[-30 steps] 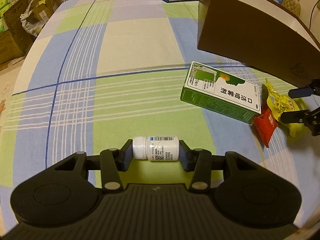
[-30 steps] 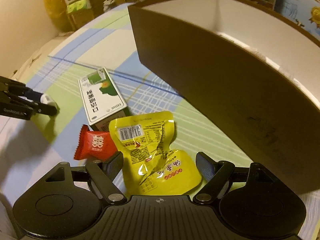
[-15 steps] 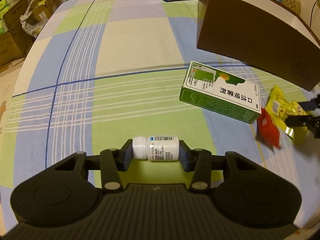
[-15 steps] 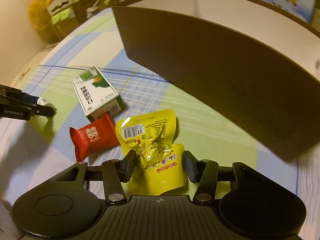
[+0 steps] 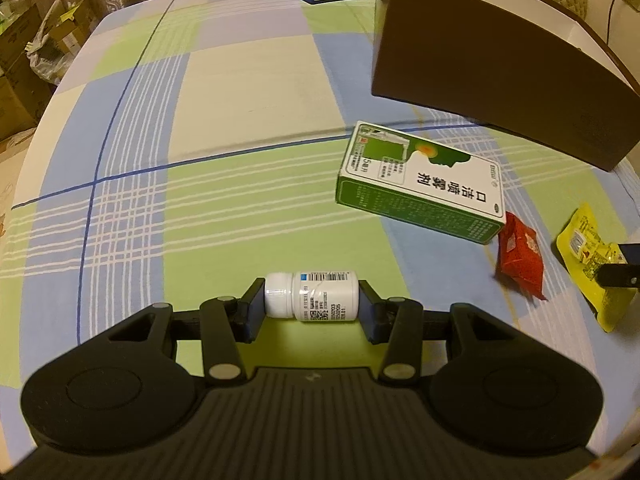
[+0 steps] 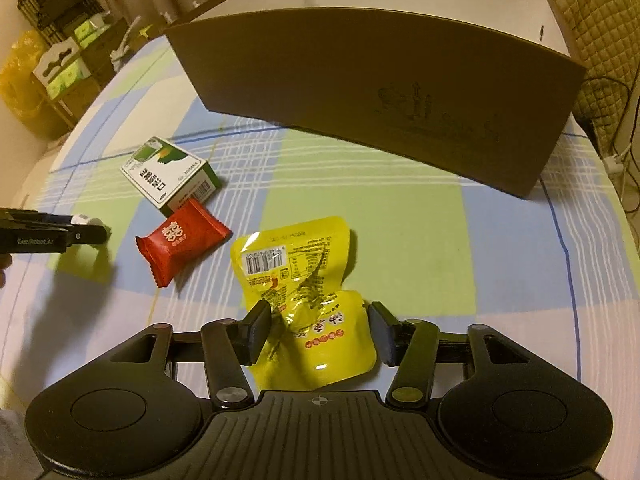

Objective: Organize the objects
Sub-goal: 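Grasp the yellow snack packet with the right gripper while the left holds the bottle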

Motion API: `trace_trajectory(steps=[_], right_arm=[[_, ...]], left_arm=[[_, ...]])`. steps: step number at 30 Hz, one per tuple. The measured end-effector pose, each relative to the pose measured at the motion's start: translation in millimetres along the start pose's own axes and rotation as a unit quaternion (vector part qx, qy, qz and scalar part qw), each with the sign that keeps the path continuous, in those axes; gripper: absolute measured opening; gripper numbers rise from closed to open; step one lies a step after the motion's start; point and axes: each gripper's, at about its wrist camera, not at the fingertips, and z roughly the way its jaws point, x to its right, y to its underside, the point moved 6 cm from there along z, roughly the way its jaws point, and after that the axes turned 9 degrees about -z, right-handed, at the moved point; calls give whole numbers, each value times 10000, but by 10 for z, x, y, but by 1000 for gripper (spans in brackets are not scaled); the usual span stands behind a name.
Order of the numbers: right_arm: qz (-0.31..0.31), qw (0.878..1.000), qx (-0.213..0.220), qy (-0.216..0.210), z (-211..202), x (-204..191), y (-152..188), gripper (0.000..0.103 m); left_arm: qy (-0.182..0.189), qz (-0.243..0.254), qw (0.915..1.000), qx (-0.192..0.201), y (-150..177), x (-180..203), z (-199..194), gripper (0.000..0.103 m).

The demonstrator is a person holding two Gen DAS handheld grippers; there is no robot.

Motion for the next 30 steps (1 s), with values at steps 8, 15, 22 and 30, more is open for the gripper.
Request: trace_trajectory(steps=[8, 15, 22, 30], right_arm=[[-306, 9988, 5, 370, 38, -105, 25, 54], [-198, 9995, 63, 256, 12, -123, 27, 43], [-96, 9997, 149, 171, -19, -134, 15, 35], [-180, 9992, 355, -3, -125, -208, -7, 19]], left_arm=[[53, 16, 10000, 4, 16, 22, -6, 41], [88, 12, 10000, -1, 42, 39, -20, 41], [121, 4, 9999, -19, 64, 57, -40, 41], [214, 54, 9997, 42, 82, 119, -107, 41]])
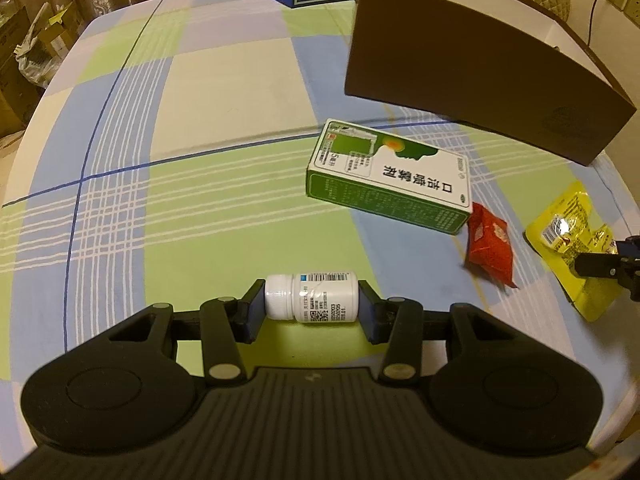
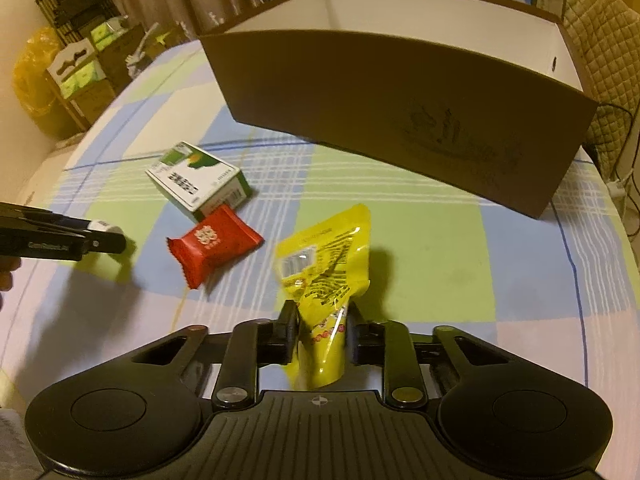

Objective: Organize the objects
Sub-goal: 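Grasp the yellow snack packet with the right gripper while the left holds the bottle, then carry the pill bottle and yellow packet up toward the brown box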

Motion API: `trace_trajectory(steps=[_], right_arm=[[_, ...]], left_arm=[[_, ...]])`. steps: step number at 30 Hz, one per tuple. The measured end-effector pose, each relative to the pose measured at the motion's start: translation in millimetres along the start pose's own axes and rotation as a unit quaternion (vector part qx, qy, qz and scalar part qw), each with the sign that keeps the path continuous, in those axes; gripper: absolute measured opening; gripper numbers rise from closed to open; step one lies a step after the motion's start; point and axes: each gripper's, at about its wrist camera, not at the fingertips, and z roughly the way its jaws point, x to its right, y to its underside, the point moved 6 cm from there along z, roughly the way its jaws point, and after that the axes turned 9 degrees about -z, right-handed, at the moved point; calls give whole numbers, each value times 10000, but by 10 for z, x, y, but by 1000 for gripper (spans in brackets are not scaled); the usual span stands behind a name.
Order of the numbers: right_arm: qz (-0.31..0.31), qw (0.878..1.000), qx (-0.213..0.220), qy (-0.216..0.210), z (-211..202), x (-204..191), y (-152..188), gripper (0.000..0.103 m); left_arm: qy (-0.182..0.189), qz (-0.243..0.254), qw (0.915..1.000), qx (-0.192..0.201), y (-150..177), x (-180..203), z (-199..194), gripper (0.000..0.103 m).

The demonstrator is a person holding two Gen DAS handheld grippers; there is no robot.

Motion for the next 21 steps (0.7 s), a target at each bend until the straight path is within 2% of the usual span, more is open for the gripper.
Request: trace_trajectory(steps=[9, 21], right_arm=[[3, 9998, 219, 33, -162, -6, -64, 19], [152, 9984, 549, -7, -408, 44, -211, 19]], left_arm=[[138, 41, 9997, 177, -53, 101, -156, 41], [417, 287, 9976, 463, -281, 386, -425, 41]])
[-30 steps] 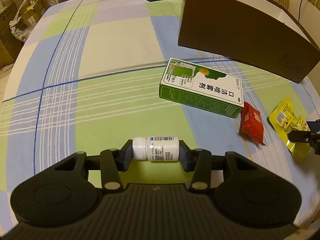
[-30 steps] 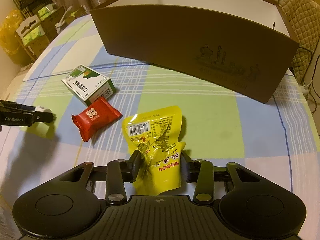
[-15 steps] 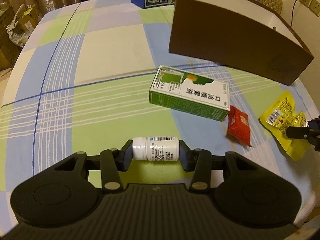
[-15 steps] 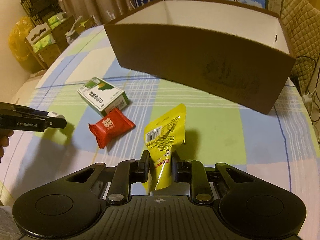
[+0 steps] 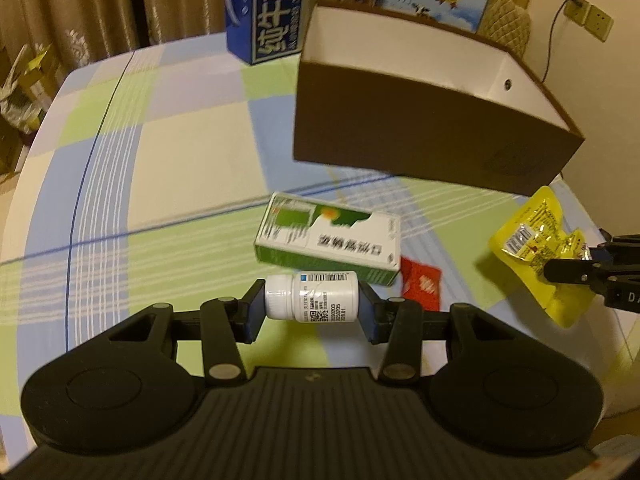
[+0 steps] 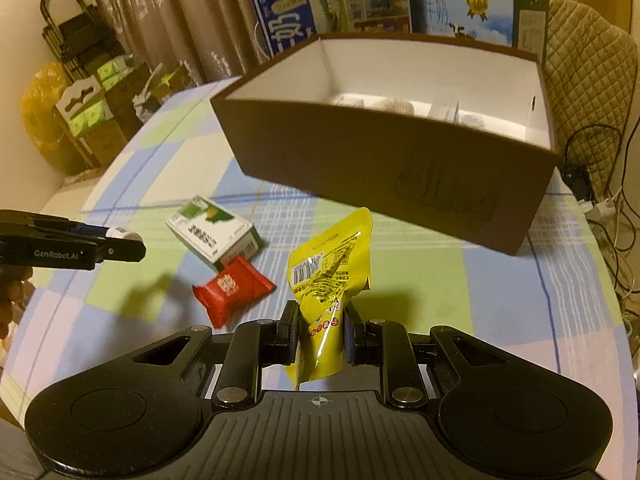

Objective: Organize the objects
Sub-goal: 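Carry the pill bottle and yellow packet up toward the brown box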

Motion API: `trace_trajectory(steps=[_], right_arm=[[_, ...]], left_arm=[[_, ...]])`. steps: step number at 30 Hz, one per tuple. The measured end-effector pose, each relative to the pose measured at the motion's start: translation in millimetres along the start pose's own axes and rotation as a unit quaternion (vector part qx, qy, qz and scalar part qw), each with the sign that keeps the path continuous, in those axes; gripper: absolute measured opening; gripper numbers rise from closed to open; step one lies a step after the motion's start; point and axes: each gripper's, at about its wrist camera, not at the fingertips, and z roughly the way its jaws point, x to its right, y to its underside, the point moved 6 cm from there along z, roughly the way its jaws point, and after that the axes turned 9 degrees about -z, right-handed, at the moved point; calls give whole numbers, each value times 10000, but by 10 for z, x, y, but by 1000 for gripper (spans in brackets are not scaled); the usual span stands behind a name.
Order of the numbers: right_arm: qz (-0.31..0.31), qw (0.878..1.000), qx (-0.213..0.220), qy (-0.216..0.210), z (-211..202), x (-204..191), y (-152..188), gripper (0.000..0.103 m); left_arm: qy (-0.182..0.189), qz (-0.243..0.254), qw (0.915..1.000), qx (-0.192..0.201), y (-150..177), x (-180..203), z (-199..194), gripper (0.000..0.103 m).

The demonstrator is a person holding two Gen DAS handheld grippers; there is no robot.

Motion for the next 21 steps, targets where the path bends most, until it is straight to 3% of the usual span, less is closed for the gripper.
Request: trace_trajectory(steps=[21], right_arm=[[228, 9976, 653, -92, -233, 187, -565, 19]], left_arm=[[425, 256, 9979, 419, -640, 475, -41, 41]])
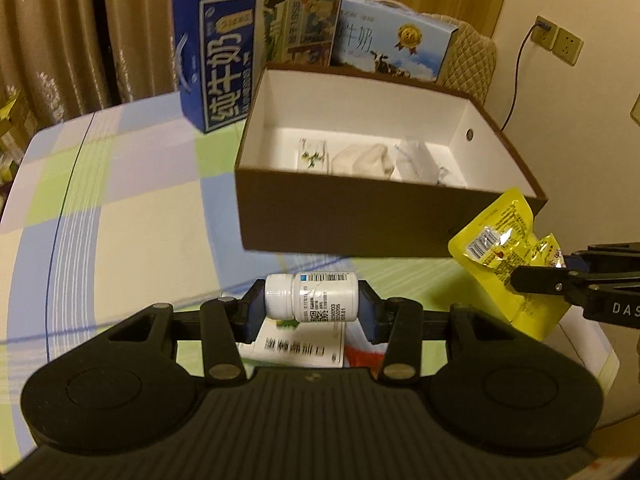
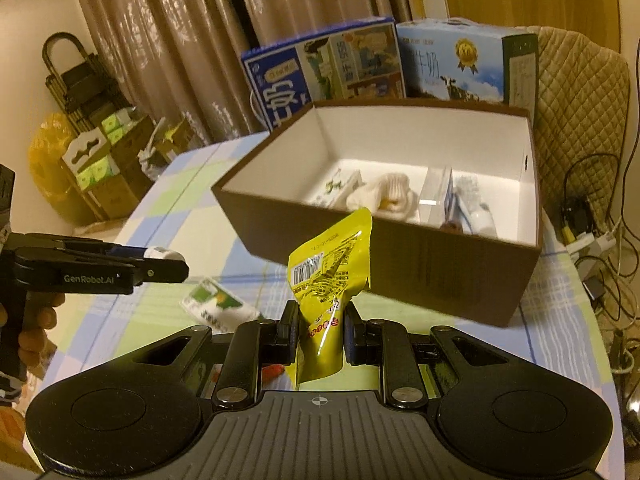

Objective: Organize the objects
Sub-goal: 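Carry the pill bottle and yellow packet up toward the brown box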

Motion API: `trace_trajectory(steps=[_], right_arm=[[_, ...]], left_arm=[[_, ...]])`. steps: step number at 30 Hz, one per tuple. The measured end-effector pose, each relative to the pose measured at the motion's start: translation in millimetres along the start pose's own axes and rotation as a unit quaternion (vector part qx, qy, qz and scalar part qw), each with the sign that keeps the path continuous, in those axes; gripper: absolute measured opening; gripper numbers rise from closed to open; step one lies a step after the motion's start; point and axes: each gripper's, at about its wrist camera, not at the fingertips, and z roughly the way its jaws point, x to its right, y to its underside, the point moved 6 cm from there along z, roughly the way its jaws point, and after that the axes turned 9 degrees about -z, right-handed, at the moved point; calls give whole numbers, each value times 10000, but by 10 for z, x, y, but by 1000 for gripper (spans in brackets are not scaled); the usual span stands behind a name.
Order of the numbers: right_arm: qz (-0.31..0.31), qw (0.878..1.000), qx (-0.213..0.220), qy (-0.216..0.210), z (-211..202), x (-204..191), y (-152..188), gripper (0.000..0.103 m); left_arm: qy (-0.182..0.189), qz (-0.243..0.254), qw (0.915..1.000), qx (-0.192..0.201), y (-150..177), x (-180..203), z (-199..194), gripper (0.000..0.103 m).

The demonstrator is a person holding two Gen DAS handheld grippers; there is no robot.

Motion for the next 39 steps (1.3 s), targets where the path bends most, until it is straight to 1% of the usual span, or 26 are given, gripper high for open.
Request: trace_trajectory(steps=[12, 18, 24, 27, 31, 35, 39], right_arm=[[124, 9990, 417, 34, 77, 196, -544, 19], [181, 9985, 511, 54, 220, 322, -793, 19], [465, 9980, 422, 118, 440, 539, -910, 19], [723, 9967, 332, 131, 583, 679, -957, 19], [1086, 9938, 192, 114, 788, 873, -1035, 19], [1526, 9882, 68, 80, 1014, 1094, -1127, 19], [1727, 9849, -35, 114, 1242, 1250, -1226, 19]], left_arm=[[128, 321, 9991, 247, -587, 242, 216, 41], [173, 402, 9988, 238, -862, 357, 413, 41], [166, 501, 9984, 180, -1064, 440, 664, 41], [162, 519, 9984, 140, -1175, 476, 811, 41], [120, 556, 9983, 92, -1319, 513, 1017, 41], [64, 560, 9984, 26, -1460, 520, 1235, 41], [40, 522, 9986, -93, -1571, 511, 1472, 41]])
